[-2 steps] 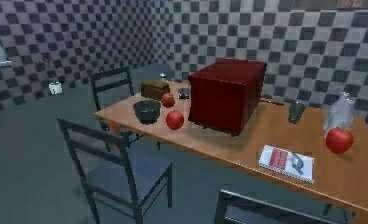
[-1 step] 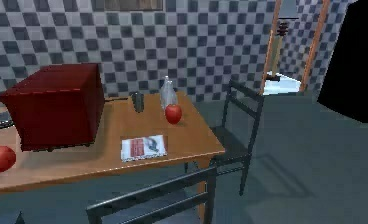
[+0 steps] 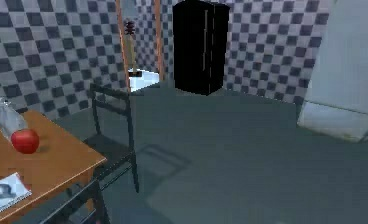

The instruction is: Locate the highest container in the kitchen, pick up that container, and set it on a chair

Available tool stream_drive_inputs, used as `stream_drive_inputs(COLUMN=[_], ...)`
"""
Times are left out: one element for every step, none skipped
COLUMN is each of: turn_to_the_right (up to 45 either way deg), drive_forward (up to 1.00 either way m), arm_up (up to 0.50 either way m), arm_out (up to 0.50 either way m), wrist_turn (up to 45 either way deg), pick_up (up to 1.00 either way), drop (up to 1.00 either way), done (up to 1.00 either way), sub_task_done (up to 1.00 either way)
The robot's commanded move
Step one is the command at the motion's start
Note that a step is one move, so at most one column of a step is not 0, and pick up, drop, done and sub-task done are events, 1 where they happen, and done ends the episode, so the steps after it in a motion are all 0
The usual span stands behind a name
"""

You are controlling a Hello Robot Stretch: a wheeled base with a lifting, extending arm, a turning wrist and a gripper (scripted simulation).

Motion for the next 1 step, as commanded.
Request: stream_drive_inputs(turn_to_the_right=[0.0], drive_forward=[1.0], arm_up=[0.0], arm_out=[0.0], wrist_turn=[0.0], pick_up=[0.0], drop=[0.0], done=[0.0], sub_task_done=[0.0])
